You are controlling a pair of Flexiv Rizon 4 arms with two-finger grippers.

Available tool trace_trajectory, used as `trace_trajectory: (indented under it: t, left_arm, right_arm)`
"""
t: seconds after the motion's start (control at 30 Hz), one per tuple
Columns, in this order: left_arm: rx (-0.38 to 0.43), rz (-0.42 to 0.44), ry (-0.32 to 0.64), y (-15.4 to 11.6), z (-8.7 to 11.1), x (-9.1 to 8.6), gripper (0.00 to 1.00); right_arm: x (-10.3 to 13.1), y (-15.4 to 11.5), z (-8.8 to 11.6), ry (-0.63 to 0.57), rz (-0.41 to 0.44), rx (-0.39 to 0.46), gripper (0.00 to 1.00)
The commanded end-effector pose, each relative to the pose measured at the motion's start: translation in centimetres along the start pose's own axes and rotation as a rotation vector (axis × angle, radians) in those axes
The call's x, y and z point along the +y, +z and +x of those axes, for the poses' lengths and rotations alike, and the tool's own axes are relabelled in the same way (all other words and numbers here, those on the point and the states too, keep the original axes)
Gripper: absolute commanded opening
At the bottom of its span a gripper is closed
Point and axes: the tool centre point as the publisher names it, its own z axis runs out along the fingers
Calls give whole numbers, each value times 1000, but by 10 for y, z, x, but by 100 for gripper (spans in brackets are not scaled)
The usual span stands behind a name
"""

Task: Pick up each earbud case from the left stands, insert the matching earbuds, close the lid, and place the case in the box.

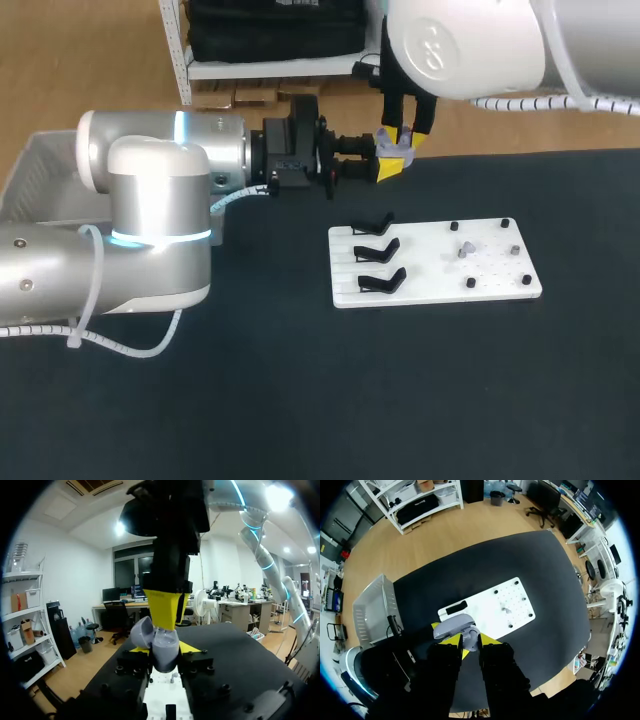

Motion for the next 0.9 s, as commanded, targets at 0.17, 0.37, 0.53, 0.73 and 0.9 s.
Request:
trace_trajectory:
  t: [0.17,0.37,0.53,0.73,0.9]
  left_arm:
    - [-9,-8,5,-1,2,-1,0]
    - [-9,-8,5,-1,2,-1,0]
    - [-9,-8,5,-1,2,-1,0]
    - [-9,-8,5,-1,2,-1,0]
    - [-9,-8,5,-1,2,-1,0]
  right_arm:
    - [-1,4,-1,-1,12,9,35]
    - [-10,-7,4,11,-22,0,50]
    - [-32,-12,15,-37,-146,-48,100]
    - [-58,-9,29,-86,-322,-187,100]
    - [-81,7,37,-145,-311,-339,100]
